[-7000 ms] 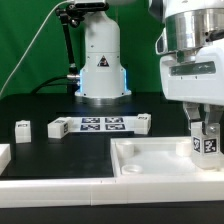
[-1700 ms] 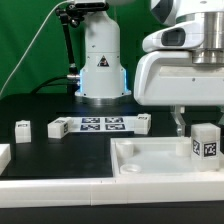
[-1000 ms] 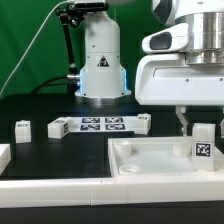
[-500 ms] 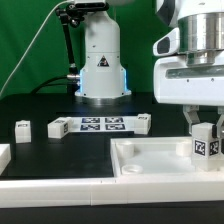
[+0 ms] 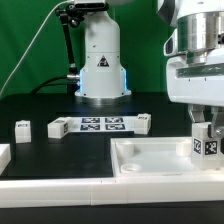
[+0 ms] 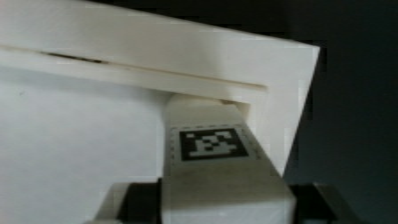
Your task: Assemble one leg
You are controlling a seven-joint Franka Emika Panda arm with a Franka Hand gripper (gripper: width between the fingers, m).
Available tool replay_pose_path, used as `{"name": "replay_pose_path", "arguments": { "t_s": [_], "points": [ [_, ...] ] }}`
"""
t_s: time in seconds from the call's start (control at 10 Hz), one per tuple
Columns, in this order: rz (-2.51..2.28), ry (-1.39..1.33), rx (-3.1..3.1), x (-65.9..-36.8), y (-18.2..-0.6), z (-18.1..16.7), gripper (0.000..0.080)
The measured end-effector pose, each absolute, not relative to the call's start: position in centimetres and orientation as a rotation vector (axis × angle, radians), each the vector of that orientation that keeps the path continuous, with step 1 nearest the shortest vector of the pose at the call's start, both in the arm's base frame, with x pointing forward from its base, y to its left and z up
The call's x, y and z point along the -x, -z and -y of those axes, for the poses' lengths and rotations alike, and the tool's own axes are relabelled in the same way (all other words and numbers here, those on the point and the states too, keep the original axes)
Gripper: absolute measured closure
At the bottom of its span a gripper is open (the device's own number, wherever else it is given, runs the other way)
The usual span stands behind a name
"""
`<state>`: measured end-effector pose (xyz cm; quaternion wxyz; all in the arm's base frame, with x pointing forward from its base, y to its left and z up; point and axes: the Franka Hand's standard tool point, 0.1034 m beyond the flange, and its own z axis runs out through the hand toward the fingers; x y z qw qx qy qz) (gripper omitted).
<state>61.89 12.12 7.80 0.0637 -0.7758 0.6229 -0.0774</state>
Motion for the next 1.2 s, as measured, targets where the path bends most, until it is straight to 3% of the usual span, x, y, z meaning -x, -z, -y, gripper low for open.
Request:
{"name": "replay_pose_path", "arguments": {
  "t_s": [0.2, 0.3, 0.4, 1.2],
  "points": [
    [-1.744, 0.246, 2.459, -61.92, -7.8, -11.99, 0.0236],
    [-1.614, 0.246, 2.563, -61.89, -7.8, -11.95, 0.0236],
    [-1.475, 0.256, 2.656, -61.9, -7.82, -12.08, 0.0168],
    [-0.299, 0.313, 3.13, -62.0, -7.8, -12.02, 0.0151]
  ]
}}
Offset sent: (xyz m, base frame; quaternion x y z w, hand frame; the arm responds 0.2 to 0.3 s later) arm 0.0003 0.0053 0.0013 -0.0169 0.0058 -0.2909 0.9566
